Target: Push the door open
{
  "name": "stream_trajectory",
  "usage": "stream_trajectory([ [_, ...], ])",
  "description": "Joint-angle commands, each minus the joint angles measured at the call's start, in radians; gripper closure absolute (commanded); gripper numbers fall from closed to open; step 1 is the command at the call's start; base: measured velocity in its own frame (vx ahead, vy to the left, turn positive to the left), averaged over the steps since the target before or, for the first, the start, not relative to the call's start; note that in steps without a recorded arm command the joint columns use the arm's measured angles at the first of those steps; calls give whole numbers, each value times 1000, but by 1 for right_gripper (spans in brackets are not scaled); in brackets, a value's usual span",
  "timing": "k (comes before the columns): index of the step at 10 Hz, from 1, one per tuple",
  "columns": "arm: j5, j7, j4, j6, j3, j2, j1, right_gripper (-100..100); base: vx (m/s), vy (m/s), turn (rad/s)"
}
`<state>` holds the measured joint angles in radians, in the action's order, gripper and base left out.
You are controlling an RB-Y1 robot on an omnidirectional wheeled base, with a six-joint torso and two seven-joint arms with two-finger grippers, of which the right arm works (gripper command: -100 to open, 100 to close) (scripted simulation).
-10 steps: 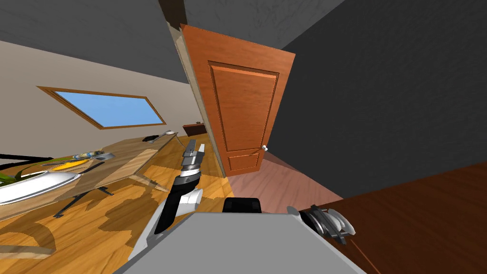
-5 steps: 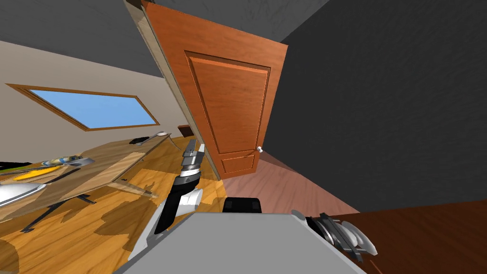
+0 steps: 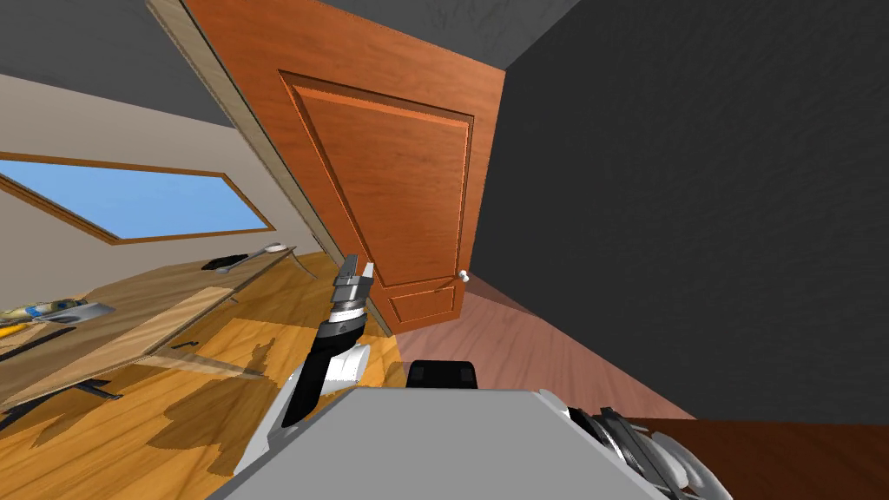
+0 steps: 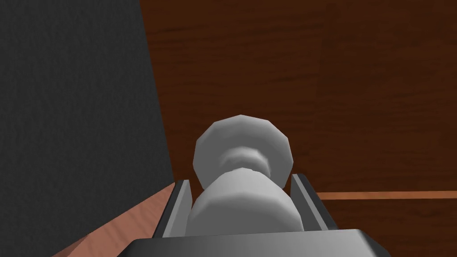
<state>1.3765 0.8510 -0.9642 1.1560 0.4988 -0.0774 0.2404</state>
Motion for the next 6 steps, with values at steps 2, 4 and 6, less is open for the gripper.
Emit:
stream_trajectory([
  [2,29,1,0,19,30,-1,18,100,102,-187,-50],
  [4,47,0,1,27,45,5,24,100,98,-181,-51],
  [6,65,-2,2,35,60,13,30,100,105,-171,-47],
])
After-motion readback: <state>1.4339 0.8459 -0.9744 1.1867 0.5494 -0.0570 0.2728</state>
